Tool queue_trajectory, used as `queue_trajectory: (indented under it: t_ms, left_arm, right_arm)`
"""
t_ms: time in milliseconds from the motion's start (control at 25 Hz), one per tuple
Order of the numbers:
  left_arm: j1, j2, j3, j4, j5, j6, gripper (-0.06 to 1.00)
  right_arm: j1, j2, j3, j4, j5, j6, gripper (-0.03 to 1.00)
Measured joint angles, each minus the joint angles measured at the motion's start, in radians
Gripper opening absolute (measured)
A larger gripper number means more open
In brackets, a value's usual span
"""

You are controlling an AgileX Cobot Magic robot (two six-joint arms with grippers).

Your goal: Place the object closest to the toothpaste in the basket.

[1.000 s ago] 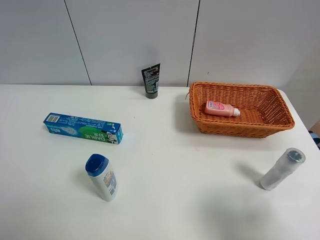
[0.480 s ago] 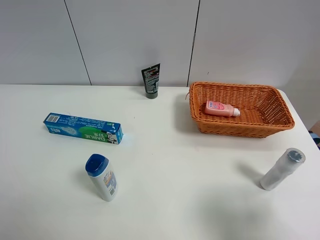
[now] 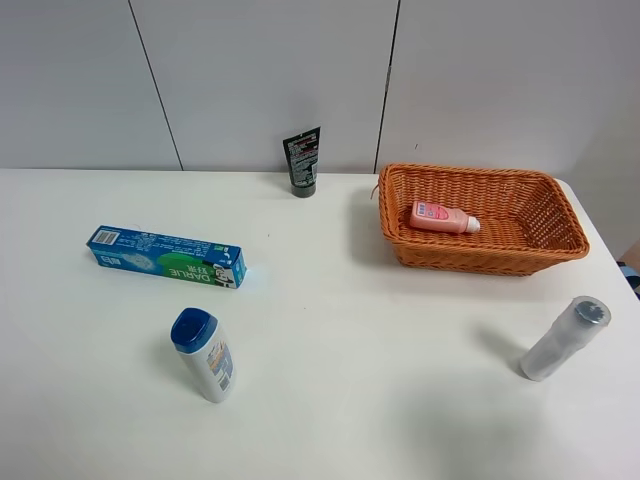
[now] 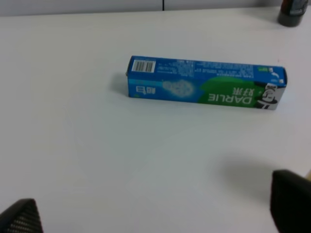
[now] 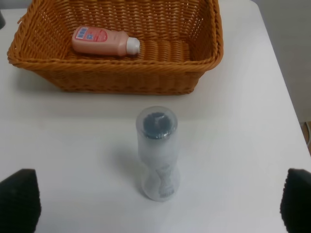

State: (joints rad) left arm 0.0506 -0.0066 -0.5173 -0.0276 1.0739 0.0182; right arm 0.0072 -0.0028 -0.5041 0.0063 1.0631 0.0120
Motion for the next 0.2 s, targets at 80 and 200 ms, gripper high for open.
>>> queue_trajectory:
  t_ms: [80, 200]
  left_arm:
    - [0.000, 0.000, 0.000, 0.000, -0.002, 0.000, 0.93]
    - [0.000, 0.000, 0.001, 0.001, -0.002, 0.000, 0.93]
  right_arm:
    - [0.000, 0.000, 0.000, 0.000, 0.000, 0.000, 0.99]
    - [0.000, 0.000, 0.000, 0.000, 0.000, 0.000, 0.99]
